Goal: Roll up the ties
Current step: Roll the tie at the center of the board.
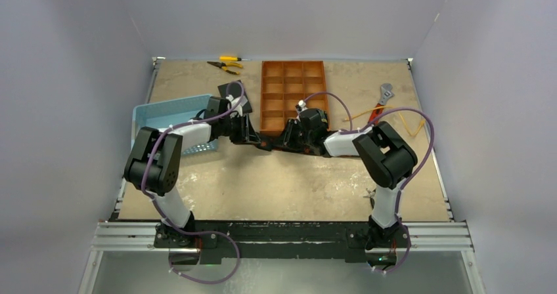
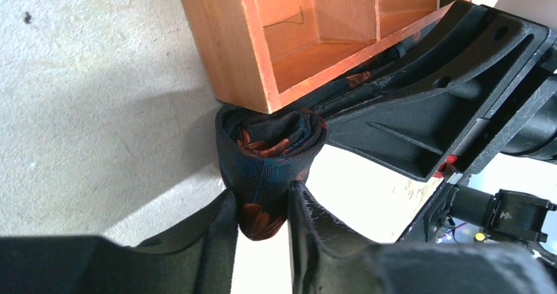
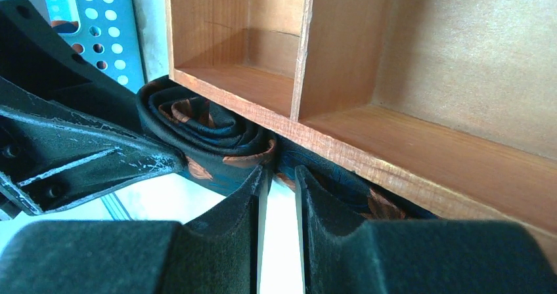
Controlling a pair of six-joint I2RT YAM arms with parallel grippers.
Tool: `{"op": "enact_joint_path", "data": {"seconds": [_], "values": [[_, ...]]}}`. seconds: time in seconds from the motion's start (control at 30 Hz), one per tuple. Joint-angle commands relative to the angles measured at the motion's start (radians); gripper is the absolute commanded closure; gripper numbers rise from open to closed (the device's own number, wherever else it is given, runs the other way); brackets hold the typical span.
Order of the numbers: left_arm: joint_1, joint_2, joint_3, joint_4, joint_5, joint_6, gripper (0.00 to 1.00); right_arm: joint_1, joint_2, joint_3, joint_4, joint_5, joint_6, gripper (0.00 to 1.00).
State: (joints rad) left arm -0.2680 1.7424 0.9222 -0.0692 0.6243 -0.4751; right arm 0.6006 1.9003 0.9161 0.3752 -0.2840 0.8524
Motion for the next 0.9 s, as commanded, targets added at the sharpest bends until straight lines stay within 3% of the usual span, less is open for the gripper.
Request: {"op": "enact_joint_path", "data": {"seconds": [0.0, 0.07, 0.2, 0.4, 0.5, 0.63, 0.87], "values": [[-0.018, -0.004, 0.045, 0.001, 0.002, 0.033, 0.76, -0.003, -0.034, -0.002, 0.021, 0.003, -0.011, 0.74], [-0.022, -0.008, 0.053, -0.02, -0.022, 0.032, 0.82, -0.001, -0.08, -0.012, 0.012, 0.046, -0.018, 0.73], [-0.033, -0.013, 0.065, -0.041, -0.063, 0.02, 0.81, 0.007, -0.151, -0.029, 0.001, 0.061, -0.03, 0.72], [-0.041, -0.032, 0.086, -0.117, -0.157, 0.022, 0.53, 0.054, -0.162, 0.008, -0.03, 0.024, -0.057, 0.69], [-0.039, -0.063, 0.098, -0.17, -0.217, 0.048, 0.44, 0.065, -0.143, 0.028, -0.046, 0.014, -0.067, 0.67], [-0.035, -0.07, 0.113, -0.219, -0.254, 0.085, 0.42, 0.072, -0.104, 0.059, -0.061, 0.016, -0.078, 0.66], [-0.03, -0.06, 0.094, -0.165, -0.208, 0.074, 0.43, 0.063, -0.044, 0.089, -0.088, 0.048, -0.057, 0.69]]}}
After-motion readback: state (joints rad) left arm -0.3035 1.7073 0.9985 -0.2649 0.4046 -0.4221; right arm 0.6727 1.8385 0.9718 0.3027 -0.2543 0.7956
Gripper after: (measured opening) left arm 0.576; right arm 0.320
